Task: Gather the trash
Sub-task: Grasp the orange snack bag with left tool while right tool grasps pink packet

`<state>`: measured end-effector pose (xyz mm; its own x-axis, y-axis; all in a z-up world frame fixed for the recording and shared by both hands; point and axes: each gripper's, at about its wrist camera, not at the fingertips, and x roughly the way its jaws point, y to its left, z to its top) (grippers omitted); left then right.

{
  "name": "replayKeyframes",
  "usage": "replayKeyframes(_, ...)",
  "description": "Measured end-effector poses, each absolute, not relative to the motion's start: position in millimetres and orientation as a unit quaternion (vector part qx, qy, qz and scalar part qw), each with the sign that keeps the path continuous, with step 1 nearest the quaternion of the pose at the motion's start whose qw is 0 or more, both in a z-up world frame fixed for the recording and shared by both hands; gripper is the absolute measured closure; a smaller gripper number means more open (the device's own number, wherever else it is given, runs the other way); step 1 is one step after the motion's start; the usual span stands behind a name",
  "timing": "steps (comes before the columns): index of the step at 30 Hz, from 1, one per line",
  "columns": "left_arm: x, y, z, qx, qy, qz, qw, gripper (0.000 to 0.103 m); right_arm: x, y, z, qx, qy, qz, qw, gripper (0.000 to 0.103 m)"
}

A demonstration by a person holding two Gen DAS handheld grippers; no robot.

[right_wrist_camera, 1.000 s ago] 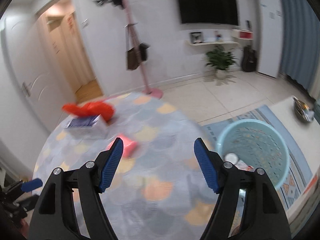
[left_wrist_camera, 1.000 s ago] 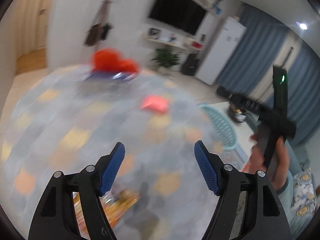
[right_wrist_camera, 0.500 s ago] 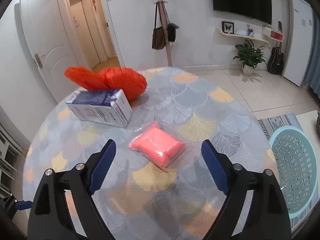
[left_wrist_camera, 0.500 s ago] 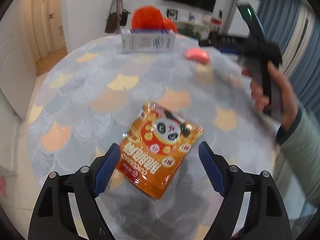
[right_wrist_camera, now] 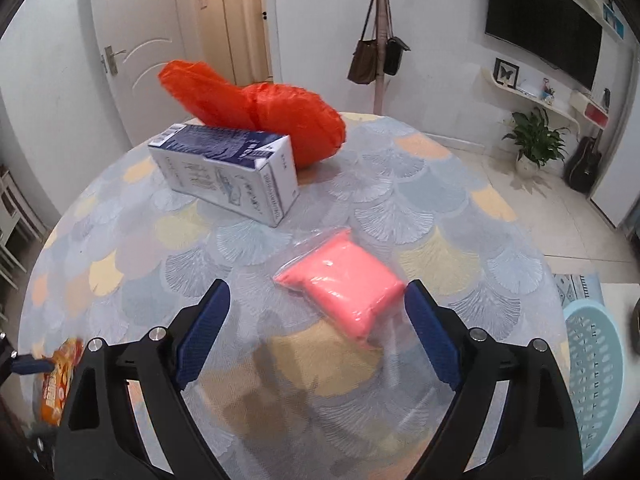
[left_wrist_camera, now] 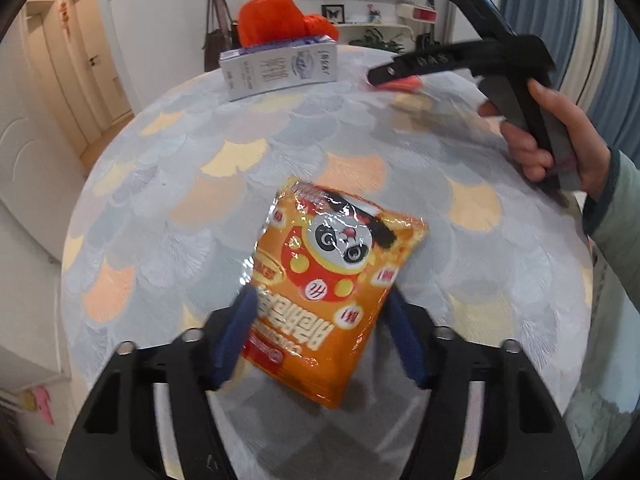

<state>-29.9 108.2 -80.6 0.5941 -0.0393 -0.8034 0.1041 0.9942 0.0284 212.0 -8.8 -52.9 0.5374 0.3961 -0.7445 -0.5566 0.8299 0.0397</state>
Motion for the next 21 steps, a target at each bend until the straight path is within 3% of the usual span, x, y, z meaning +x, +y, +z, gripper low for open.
replayKeyframes(4, -19.6, 118.2, -76.7, 0.016, 0.442, -0.031, 0.896, 0.067, 206.7, -7.2, -56.9, -0.104, 0.41, 0.283, 0.861, 0.034)
replayKeyframes(6, -16.4, 120.2, -74.2, 0.009, 0.439, -0.027, 0.898, 0.078, 200.7, -5.6, -58.1, -0.106, 0.415, 0.291, 0.856, 0.038)
replayKeyframes(10, -8.5, 130.3, -66.3, -0.018, 0.421, -0.02, 0.907, 0.089, 185.3, -5.8, -54.3, -0.095, 0.405, 0.323, 0.85, 0.044)
replayKeyframes(16, 1.2, 146.3, -52.4, -0.056, 0.394, -0.009, 0.917, 0.099, 194.1, -20.4, -38.2, -0.059, 0.383, 0.298, 0.872, 0.044)
replayKeyframes(18, 6.7, 151.5, -46.6, -0.067, 0.387, -0.006, 0.919, 0.1, 207.3, -19.5, -39.1, -0.066, 0.387, 0.273, 0.878, 0.036)
replayKeyframes(21, 14.6, 156.2, -40.8, -0.078, 0.383, -0.007, 0.921, 0.1, 226.2, -13.6, -49.1, -0.069, 0.412, 0.268, 0.868, 0.033)
